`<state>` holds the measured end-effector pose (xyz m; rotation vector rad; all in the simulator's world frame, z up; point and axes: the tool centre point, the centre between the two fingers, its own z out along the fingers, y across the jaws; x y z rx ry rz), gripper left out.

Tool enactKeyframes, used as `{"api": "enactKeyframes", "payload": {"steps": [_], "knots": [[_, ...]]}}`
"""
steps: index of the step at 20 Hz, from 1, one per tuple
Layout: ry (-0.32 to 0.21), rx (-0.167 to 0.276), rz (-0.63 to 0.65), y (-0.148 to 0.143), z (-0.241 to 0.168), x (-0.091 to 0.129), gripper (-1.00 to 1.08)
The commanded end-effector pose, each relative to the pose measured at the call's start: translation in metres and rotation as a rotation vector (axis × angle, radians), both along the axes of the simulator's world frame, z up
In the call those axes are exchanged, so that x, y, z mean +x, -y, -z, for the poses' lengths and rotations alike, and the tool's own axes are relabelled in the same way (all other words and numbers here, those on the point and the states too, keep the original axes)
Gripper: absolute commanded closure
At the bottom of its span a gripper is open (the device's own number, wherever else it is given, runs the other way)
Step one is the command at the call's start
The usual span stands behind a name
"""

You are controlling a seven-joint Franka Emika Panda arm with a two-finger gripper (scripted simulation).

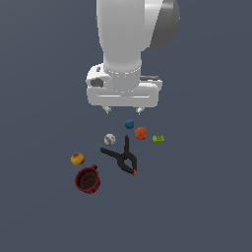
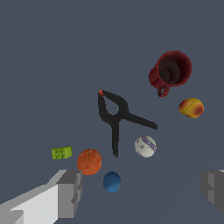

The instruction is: Pick up a designated object from a clutter of objects.

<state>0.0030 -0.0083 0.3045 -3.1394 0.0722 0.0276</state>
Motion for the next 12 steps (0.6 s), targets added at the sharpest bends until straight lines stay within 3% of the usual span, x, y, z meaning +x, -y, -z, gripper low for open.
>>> {"api": "enactKeyframes", "payload": {"steps": [1, 12], "knots": [[0.000, 0.000, 0.000, 0.000, 0.000, 0.000, -0.92], [0.001, 0.028, -0.052, -0.027, 0.000, -0.002, -0.92]]}}
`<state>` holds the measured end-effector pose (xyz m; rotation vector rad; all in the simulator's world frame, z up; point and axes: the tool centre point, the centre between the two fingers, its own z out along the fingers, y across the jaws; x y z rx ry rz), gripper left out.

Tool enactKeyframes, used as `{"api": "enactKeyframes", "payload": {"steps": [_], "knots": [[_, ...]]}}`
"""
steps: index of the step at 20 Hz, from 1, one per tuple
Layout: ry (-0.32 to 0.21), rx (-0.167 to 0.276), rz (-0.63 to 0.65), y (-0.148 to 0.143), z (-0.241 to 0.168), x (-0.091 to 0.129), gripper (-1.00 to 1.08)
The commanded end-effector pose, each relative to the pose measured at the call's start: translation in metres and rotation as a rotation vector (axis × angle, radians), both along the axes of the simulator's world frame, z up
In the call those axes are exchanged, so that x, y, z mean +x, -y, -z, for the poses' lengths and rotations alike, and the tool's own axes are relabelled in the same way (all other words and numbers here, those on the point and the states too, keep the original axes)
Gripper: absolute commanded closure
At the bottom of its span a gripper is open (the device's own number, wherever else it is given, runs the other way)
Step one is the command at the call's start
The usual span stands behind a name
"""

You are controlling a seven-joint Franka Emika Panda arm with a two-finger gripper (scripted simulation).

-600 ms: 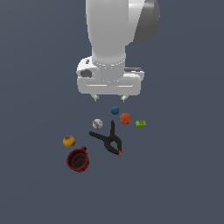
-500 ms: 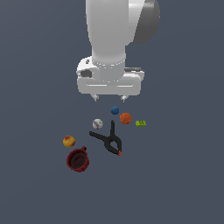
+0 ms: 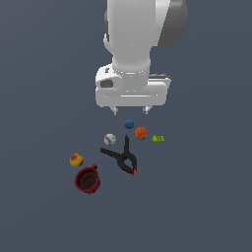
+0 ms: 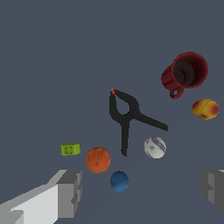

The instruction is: Pick up a designated object from a clutter of objects.

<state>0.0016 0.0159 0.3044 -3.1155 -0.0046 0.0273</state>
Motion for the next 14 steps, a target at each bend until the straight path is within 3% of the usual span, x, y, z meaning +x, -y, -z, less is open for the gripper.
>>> {"api": "enactKeyframes", "payload": {"steps": [1, 14], "knots": [[0.000, 0.002, -0.002, -0.002, 0.000, 0.000, -0.92], [0.004, 0.003, -0.076, 0.014, 0.013, 0.009, -0.92]]}}
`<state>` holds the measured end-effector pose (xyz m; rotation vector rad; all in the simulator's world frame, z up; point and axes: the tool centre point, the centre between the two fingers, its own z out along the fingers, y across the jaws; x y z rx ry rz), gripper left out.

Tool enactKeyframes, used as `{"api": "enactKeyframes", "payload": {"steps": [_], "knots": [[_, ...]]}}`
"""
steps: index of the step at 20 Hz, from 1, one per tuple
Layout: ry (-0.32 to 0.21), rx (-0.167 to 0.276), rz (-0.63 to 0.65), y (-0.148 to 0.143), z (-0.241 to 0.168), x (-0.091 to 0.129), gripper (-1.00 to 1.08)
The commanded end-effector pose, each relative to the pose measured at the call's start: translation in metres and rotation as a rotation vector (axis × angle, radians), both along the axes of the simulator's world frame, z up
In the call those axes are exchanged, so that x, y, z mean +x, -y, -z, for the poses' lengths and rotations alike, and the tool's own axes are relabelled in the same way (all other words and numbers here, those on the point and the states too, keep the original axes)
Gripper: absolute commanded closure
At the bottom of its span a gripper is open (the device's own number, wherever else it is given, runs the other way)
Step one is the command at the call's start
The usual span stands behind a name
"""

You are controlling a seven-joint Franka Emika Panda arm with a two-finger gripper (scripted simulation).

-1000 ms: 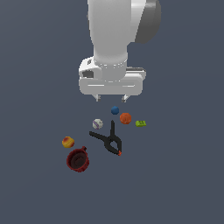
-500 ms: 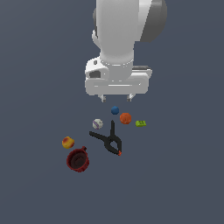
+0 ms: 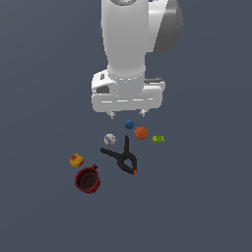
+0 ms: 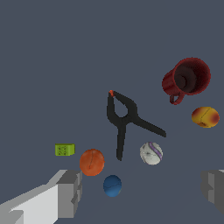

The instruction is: Pick up a designated object from a clutter of objects.

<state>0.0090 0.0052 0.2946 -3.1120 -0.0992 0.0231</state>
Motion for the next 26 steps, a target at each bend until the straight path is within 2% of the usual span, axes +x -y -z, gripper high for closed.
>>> {"api": "enactKeyframes", "payload": {"steps": [1, 26], "knots": [[0.001, 0.000, -0.027, 0.006, 0.005, 0.003, -0.92], [0.022, -0.001, -0.471, 0.105, 0.089, 0.040, -0.92]]}}
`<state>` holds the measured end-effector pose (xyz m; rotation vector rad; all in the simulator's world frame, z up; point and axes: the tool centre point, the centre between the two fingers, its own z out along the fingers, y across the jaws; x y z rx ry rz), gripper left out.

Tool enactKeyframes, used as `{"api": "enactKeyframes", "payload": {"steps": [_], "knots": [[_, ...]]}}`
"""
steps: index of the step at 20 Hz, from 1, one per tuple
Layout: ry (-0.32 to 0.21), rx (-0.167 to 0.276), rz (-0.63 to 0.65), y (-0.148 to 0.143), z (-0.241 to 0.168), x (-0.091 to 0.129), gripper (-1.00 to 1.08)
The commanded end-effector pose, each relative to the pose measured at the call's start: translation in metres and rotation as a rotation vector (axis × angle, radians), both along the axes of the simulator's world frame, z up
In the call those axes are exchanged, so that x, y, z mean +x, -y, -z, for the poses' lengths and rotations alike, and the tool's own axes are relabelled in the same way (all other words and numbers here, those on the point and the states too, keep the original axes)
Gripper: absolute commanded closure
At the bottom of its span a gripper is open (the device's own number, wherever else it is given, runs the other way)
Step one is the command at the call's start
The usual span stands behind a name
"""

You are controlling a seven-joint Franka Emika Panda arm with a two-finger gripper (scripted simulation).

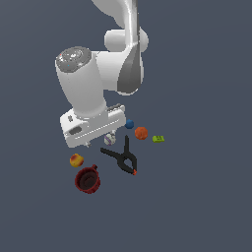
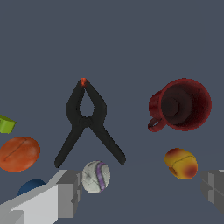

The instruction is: Pick up a designated object from a clutter of objects.

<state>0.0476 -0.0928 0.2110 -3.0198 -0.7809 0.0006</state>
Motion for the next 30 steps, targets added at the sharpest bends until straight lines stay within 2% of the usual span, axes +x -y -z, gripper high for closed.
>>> {"api": "enactKeyframes", "payload": {"steps": [1, 22, 30], "knots": [[0.002, -0.001, -0.048, 0.011, 0.009, 0.002, -0.92], [0.012, -0.013, -0.438, 0.103, 0.092, 0.005, -0.92], [0.012, -0.017, -0.545, 0.127, 0.115, 0.001, -0.92]]}}
